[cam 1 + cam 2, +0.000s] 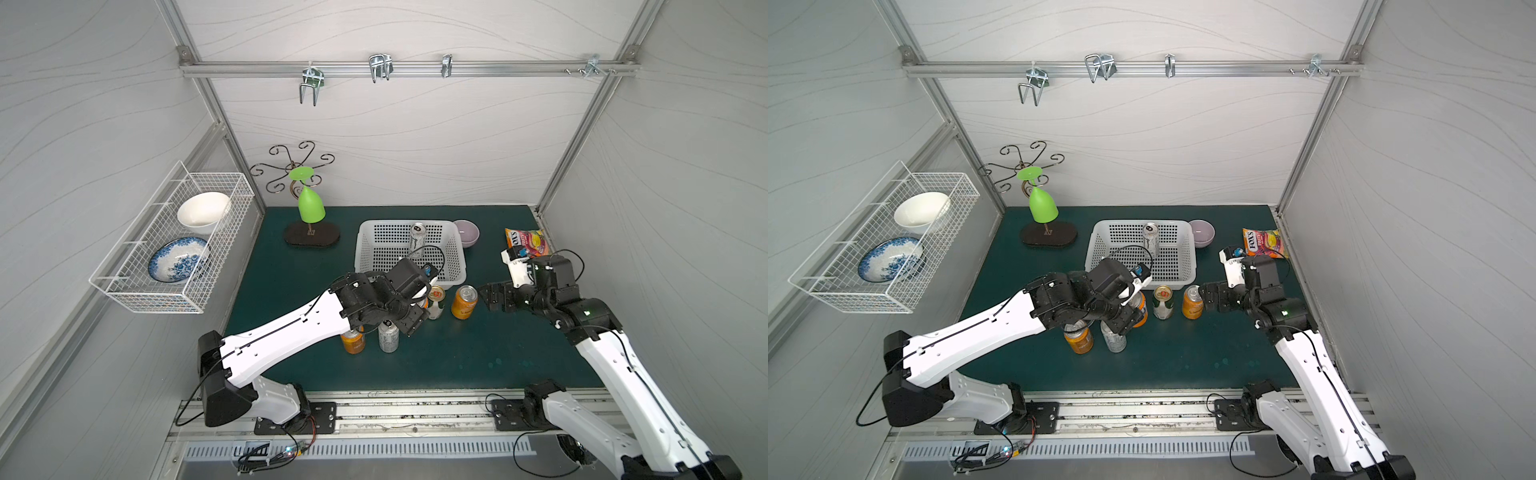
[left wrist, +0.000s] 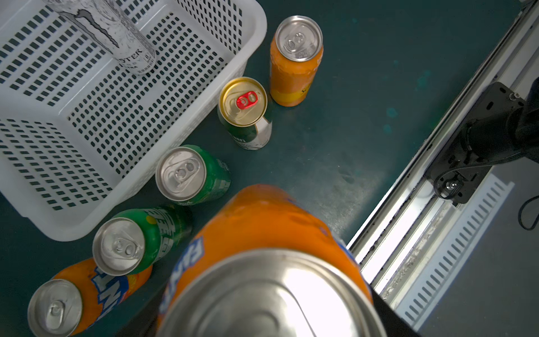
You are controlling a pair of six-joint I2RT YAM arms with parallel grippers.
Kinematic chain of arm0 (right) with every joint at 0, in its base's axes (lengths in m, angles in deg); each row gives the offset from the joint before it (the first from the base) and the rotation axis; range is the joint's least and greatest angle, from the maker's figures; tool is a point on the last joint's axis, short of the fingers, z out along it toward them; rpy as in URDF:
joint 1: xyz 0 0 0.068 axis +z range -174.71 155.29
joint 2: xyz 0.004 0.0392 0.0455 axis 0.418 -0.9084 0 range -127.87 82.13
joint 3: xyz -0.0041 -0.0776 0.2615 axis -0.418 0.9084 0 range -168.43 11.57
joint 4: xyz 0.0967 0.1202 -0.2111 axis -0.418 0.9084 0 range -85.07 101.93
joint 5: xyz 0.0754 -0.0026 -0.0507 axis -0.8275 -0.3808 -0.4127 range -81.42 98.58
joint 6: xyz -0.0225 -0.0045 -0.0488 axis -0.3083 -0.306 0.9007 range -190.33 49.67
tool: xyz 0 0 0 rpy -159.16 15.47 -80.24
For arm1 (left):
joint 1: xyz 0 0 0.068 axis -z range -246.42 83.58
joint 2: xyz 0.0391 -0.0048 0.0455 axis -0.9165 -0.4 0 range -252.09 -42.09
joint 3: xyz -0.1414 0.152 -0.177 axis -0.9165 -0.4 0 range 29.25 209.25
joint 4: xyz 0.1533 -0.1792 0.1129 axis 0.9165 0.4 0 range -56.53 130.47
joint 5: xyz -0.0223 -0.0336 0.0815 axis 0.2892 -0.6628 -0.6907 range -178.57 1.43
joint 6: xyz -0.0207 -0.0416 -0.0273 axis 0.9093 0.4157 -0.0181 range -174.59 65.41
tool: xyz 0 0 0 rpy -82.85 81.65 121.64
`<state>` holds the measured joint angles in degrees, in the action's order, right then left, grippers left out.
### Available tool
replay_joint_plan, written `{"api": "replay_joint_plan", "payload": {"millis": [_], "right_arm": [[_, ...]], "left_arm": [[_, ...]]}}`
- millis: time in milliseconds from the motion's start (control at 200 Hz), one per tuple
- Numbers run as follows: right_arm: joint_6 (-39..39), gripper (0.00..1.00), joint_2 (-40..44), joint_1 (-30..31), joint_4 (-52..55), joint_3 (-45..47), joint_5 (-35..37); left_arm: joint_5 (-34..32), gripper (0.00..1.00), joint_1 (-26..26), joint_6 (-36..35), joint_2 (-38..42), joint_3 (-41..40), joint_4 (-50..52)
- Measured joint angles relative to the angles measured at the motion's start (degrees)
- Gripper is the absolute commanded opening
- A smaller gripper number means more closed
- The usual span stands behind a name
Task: Take out the drinks from the basket
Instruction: Place the drink at the center of the board.
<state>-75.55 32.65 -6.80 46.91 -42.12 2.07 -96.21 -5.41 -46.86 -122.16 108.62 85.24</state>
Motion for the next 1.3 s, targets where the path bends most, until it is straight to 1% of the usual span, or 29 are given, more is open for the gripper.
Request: {"api": "replay_joint_plan", "payload": {"millis": [195,480,725,905,1060,1300], "right_arm": [[0.0,0.99,0.5,0.0,0.0,0.5,0.0],[0.0,0.99,0.9,0.0,0.1,0.5,0.0],[0.0,0.99,1.0,0.0,0.1,0.6,0.0],[0.0,0.99,1.2,0.0,0.1,0.9,0.0],[0.0,0.99,1.8,0.0,0.1,0.9,0.5],[0.1,0.99,3.1,-0.5,0.1,0.9,1.7]], "left_arm": [[-2.0,0.60,3.6,2.0,-0.8,-1.9,-2.4],[-2.7,0.59,4.9,5.9,-5.4,-4.4,-7.3],[-2.9,0.59,6.7,9.0,-10.4,-6.1,-9.3],[-3.4,0.58,7.0,11.8,-13.0,-6.6,-11.4],[-4.5,0.58,7.0,14.2,-13.2,-9.1,-14.8],[-8.0,0.58,7.0,17.2,-14.7,-10.6,-16.3]]}}
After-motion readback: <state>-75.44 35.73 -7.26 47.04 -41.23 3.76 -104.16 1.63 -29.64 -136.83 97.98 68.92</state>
